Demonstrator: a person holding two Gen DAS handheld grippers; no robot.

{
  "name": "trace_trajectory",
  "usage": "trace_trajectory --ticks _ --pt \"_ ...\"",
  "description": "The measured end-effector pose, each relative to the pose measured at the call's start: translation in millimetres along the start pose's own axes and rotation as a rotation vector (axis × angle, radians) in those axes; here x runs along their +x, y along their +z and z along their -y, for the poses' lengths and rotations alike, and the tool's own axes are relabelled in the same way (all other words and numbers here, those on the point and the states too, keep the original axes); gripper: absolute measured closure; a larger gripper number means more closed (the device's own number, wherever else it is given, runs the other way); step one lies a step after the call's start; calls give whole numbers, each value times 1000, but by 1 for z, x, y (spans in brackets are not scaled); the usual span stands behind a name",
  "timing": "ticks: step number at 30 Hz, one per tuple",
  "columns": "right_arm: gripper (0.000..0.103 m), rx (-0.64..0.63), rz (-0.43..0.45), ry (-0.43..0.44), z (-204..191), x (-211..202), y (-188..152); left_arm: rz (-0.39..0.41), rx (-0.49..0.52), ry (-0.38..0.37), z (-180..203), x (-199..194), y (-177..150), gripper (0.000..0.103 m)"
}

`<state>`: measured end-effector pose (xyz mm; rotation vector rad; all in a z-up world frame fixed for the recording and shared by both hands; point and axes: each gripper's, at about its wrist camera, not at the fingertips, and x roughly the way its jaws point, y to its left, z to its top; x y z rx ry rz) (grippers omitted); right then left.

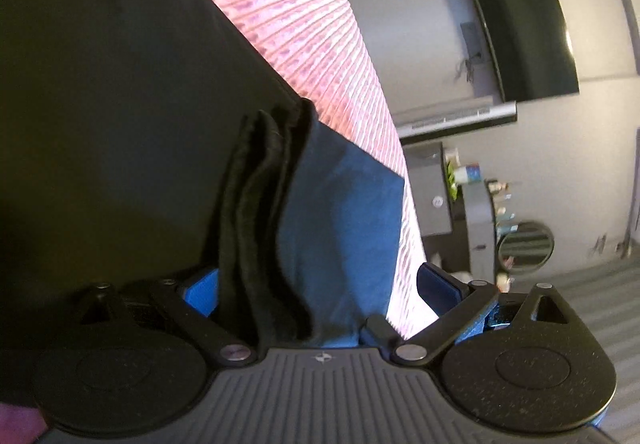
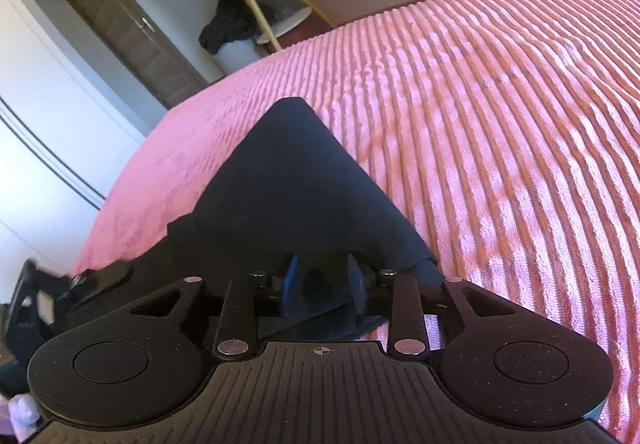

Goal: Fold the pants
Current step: 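Grasp the trouser edge with the left gripper while the right gripper lays its edge down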

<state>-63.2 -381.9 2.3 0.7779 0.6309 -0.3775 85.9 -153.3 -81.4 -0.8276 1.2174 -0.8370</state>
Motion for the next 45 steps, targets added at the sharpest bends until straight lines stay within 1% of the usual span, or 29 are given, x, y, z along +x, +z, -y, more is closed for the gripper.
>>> trace_trajectory --ticks 1,2,3,4,6,7,8,9,11,14,16,20,25,29,30,33,35,36,40,43,45 --pt "68 6 2 7 2 0 0 12 10 9 2 4 -2 5" --pt "68 12 4 12 3 0 0 20 33 21 5 8 -4 12" --pt "68 17 5 17 4 0 1 22 59 35 7 10 -6 23" --pt "68 14 7 21 4 0 0 20 94 59 10 13 -8 31" --pt "66 4 18 24 1 0 0 17 120 101 12 14 -7 62" --pt "64 -3 23 29 0 1 0 15 113 113 9 14 -4 69" --pt "63 -9 25 32 -2 2 0 14 85 120 5 14 -2 79" --pt "62 -18 27 36 -4 4 0 12 56 121 0 13 1 85" --pt "58 -35 31 42 -6 6 -1 7 17 111 -6 15 2 87" --pt "54 -45 37 51 -9 7 -1 8 66 129 -2 15 2 87" --pt "54 -44 37 50 -9 6 -2 10 96 141 2 14 1 87" --pt "54 -42 36 45 -9 7 -2 6 69 137 2 17 2 87" --pt "54 -40 30 42 -8 8 -2 21 29 128 -4 16 0 86" --pt "54 -33 27 42 -5 7 -2 35 37 131 -3 13 -3 84" --pt "54 -29 27 42 -5 7 -2 39 30 123 -4 12 -3 82" --pt "53 -20 28 43 -4 5 -3 36 13 97 -12 8 -3 83" --pt "51 -12 31 54 -3 4 -3 31 5 90 -12 10 -3 84" --pt "51 -8 34 63 -2 3 -4 31 12 93 -12 9 -2 88" --pt "47 26 49 96 1 -2 -4 43 25 87 -11 2 -3 94" --pt "47 43 80 144 1 -13 -4 91 68 89 -2 -10 -4 95" --pt "45 69 96 202 2 -21 -3 136 81 59 4 -26 -2 95"
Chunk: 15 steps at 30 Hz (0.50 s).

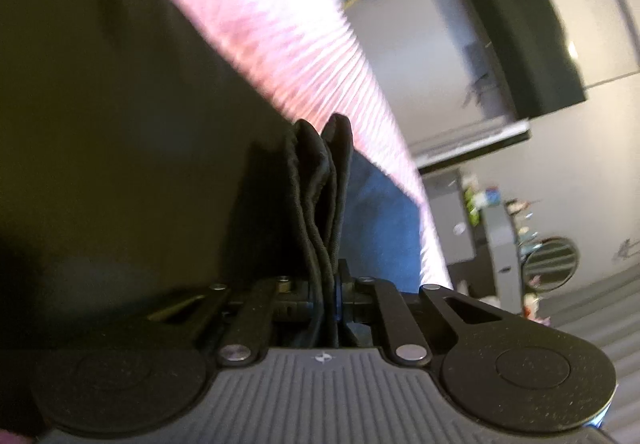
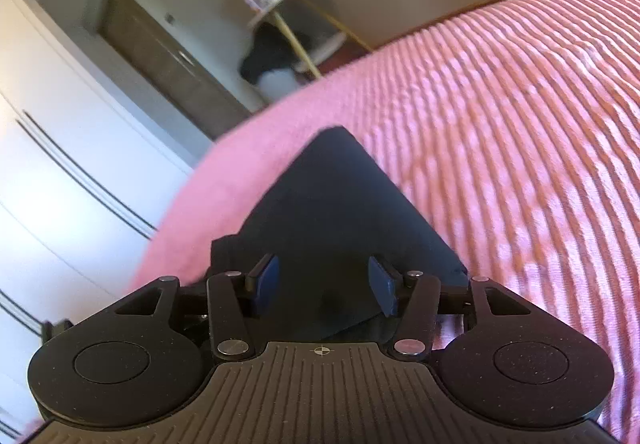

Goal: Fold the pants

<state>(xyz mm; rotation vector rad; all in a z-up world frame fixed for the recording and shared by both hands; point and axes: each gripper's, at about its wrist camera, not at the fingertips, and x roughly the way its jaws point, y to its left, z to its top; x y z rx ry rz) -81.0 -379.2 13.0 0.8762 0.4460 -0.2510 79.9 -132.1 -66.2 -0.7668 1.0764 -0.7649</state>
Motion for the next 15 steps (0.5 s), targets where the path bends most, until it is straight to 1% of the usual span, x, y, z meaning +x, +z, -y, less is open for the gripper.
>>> trace_trajectory --ticks 2,3,4,6,8,10,12,13,14,15 --pt "41 21 10 48 -1 -5 0 58 19 -28 5 -22 6 95" --pt "40 27 7 68 -2 -6 0 96 41 -27 8 -36 11 95" --pt "39 29 1 80 -3 -7 0 122 58 -18 9 -47 14 95" --pt "39 14 -20 94 -7 -5 -1 181 94 26 10 -72 20 95" --pt "40 -31 -45 94 -15 -2 -4 212 138 107 9 -92 24 95" --pt "41 -82 -69 94 -25 3 -10 248 198 231 6 -109 24 95" --pt "43 -122 -114 95 -33 9 -16 281 247 354 0 -118 24 94" --pt "43 -133 -130 94 -36 12 -19 287 242 397 -4 -121 23 94" --pt "43 -139 -139 91 -37 13 -21 290 189 410 -14 -125 26 94" --pt "43 -139 -148 82 -39 14 -22 284 123 383 -24 -127 30 94"
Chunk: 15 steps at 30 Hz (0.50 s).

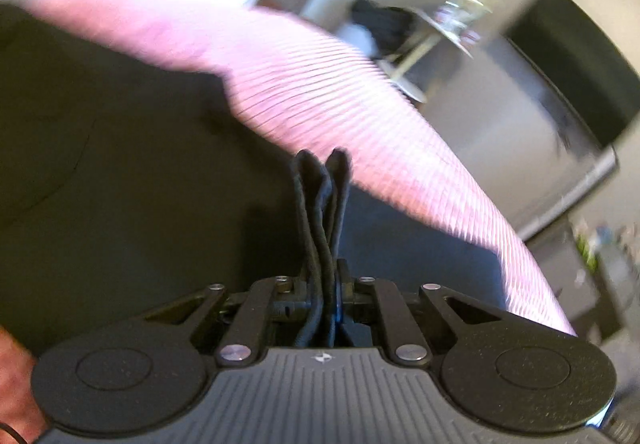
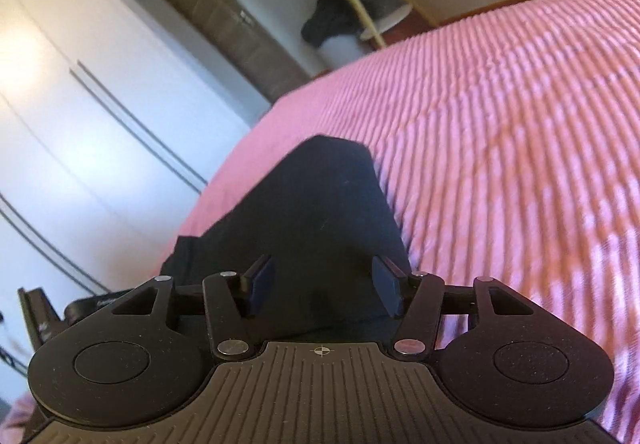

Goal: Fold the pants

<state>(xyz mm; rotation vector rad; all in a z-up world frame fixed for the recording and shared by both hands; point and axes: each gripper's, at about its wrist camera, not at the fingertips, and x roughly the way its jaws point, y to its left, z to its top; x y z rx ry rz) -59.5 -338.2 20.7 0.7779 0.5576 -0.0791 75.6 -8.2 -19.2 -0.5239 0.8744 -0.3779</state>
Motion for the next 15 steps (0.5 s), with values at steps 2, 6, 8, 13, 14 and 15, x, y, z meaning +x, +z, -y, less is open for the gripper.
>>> trace_trajectory --ticks 2,6,8,13,14,15 --pt "41 37 -19 -20 -1 0 -1 -37 -67 -18 -11 8 2 92" --pt "35 130 -90 -2 0 0 -15 -77 -75 11 -9 19 2 75" --pt "34 151 -124 -6 -2 5 -23 -90 -86 6 -14 22 1 75" --pt "35 245 -109 -37 6 17 -24 -117 -130 -22 -29 28 4 76" --pt "36 290 -106 -31 10 18 -25 -117 -132 -24 -26 28 4 80" --pt "36 323 -109 -16 14 19 -27 -117 -128 -24 -25 29 4 82"
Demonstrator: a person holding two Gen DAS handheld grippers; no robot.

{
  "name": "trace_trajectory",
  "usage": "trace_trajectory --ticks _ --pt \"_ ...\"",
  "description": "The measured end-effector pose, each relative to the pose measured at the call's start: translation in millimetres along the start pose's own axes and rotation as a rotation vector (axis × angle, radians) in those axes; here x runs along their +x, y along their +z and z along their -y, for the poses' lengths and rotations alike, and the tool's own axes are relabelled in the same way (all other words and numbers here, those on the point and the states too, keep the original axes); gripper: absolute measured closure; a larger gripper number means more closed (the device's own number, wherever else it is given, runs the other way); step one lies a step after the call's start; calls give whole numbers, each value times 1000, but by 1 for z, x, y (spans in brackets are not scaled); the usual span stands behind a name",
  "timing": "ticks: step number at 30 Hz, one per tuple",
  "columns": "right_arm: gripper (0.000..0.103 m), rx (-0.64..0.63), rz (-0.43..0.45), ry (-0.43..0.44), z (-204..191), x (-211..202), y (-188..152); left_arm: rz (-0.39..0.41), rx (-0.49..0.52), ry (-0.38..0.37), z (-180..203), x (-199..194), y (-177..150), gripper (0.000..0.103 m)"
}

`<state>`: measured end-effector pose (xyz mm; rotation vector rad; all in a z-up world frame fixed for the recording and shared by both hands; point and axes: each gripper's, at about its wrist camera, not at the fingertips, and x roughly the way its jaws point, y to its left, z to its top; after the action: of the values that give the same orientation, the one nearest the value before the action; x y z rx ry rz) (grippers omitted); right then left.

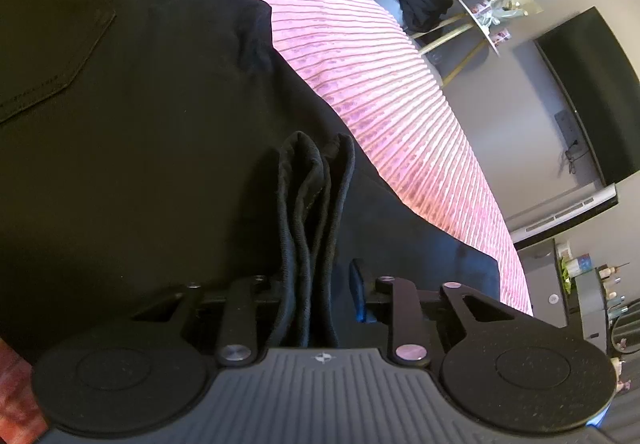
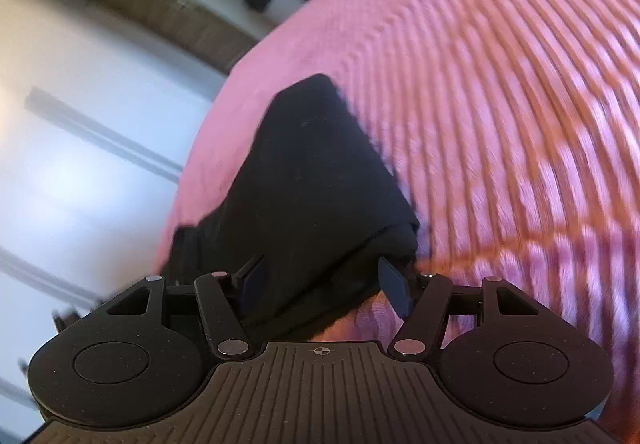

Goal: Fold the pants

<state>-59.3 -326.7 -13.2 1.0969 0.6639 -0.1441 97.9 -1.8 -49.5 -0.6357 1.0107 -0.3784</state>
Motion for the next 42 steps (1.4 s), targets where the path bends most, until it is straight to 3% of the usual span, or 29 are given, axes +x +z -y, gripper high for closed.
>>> trace_trajectory --ticks 2,6,10,12,16,18,20,22,25,28,30,35,39,41,42 --pt "39 -2 -31 11 1 3 -1 5 16 1 4 0 -1 90" --pt "42 -83 -22 4 -9 8 -3 25 36 -7 7 -6 -2 92" --pt "43 -29 -9 -15 -1 13 -1 83 2 -66 1 -17 -3 94" --pt "43 6 7 20 3 11 0 135 1 -114 1 -26 -4 94" --pt "43 91 61 177 11 1 4 249 13 -242 4 -45 -8 94" --pt "43 122 54 202 16 0 5 274 -7 -268 0 -49 -9 94" --pt "43 78 22 104 12 5 5 261 -41 -234 -5 -45 -8 94" --pt "45 -7 7 2 3 14 3 224 -77 -146 -8 -35 -6 94" --pt "45 -32 -35 109 -4 15 4 165 -120 -57 -14 -23 -3 94" --pt "23 -103 -90 238 -21 12 5 159 -82 -18 -10 -19 -1 93" --pt "25 -141 -164 331 -32 14 4 151 -53 13 -5 -14 -1 93" --pt "29 -217 -94 298 -45 10 12 108 -85 52 -15 -9 0 89" --pt "35 -115 -41 395 -40 8 37 96 -84 64 -14 -7 4 89" --pt "37 -144 20 314 -42 2 40 94 -73 68 -12 -6 3 89" --pt "40 -181 36 229 -45 6 43 94 -70 70 -12 -6 2 89"
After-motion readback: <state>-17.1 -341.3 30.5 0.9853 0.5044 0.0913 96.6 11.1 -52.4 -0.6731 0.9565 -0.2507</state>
